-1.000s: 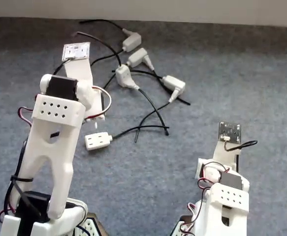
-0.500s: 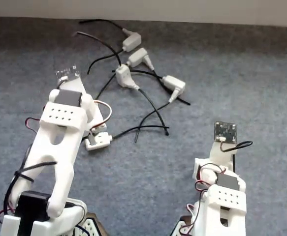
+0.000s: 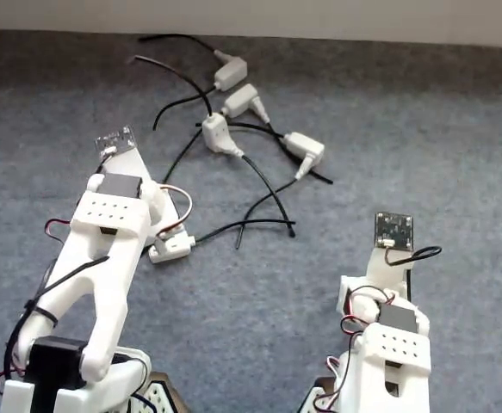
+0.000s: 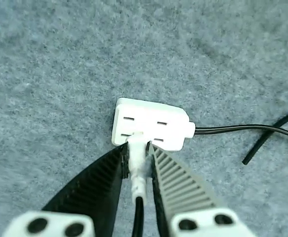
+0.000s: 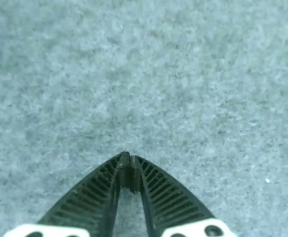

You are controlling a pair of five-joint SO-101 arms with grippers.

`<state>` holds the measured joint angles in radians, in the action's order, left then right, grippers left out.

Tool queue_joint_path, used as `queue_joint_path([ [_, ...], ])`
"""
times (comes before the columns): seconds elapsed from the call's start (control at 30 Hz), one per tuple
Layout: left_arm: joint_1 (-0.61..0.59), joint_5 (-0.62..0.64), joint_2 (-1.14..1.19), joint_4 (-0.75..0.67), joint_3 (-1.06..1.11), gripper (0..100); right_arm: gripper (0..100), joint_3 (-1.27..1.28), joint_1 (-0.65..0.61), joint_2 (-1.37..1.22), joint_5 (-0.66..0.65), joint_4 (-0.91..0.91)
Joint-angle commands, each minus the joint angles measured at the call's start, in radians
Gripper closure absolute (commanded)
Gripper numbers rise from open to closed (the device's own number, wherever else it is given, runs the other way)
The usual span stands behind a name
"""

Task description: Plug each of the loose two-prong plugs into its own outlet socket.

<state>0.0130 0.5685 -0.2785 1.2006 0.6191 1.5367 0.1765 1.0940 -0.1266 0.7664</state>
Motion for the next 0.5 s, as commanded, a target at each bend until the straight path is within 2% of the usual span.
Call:
queue_joint_path([
  [0.0,-0.019,-0.041,-0.013,-0.017,-0.01,99,99.2,-0.002,-0.012,0.01,0.011,-0.018],
  [0.13,-0.021,-0.084,-0.013,0.006,-0.056,99,99.2,-0.002,-0.012,0.01,0.012,-0.018],
  [0.3,-0.021,-0.087,-0.013,0.114,-0.148,99,99.2,-0.002,-0.012,0.01,0.012,-0.018],
  [0.47,-0.021,-0.089,-0.013,0.147,-0.168,99,99.2,-0.002,-0.012,0.01,0.012,-0.018],
])
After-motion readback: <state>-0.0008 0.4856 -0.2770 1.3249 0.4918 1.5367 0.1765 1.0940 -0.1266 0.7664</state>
